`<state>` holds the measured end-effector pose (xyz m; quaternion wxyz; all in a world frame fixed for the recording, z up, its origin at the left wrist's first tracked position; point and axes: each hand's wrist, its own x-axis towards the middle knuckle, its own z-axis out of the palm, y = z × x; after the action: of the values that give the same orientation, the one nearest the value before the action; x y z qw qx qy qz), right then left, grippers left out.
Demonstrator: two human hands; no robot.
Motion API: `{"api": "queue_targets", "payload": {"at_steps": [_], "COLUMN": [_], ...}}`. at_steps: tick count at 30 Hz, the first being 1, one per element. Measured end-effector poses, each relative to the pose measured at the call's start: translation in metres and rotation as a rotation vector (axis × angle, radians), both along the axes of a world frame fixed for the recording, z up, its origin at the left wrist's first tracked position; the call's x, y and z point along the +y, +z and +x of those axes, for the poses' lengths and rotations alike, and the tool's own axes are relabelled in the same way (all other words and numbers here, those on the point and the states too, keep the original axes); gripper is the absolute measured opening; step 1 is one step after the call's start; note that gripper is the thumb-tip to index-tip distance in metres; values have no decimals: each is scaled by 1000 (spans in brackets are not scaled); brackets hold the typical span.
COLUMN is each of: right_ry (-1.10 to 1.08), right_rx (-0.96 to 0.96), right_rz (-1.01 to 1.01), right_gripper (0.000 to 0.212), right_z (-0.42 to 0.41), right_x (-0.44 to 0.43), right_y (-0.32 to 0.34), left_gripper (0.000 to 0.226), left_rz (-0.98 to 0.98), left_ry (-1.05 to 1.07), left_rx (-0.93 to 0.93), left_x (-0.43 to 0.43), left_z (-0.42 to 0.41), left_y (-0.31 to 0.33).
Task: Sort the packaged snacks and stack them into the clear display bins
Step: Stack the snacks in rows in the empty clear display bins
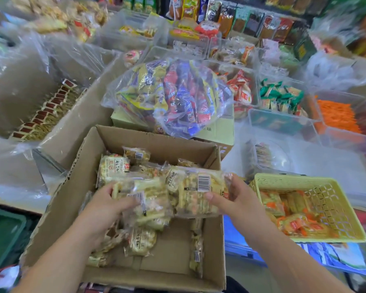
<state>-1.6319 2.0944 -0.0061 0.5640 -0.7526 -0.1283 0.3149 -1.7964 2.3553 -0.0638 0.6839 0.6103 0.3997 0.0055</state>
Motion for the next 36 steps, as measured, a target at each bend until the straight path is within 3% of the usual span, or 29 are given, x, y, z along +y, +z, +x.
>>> {"api": "queue_targets", "payload": {"at_steps": [2,4,8,13,18,21,25,30,36], "right_ry": [-26,-6,74,158,272,312,347,307,402], "right_rx": [27,35,48,36,-43,-84,-63,20,174], "right_rz": [56,106,179,198,178,168,159,161,387], "right_gripper": [64,51,39,40,37,42,55,92,74], "right_z": [6,13,29,66,106,127,151,182,229], "right_x": [-2,-6,-18,-49,-96,-125,-160,-186,-205], "right_y": [3,8,15,15,18,21,24,15,6], "left_gripper": [85,67,39,59,53,84,96,90,73], "left_rz": [-179,-272,-308,-267,-274,-303,-348,-518,-545], "left_ry": [202,331,465,514,495,472,459,508,629], "left_rx": [-115,-200,-285,-348,-416,-416,-389,-413,-386], "left_x": [-20,-46,-102,-169,-242,-276,-312,-336,-332], "left_z": [5,15,43,82,126,151,175,203,231], "left_y": [5,9,18,39,54,51,51,53,45]}}
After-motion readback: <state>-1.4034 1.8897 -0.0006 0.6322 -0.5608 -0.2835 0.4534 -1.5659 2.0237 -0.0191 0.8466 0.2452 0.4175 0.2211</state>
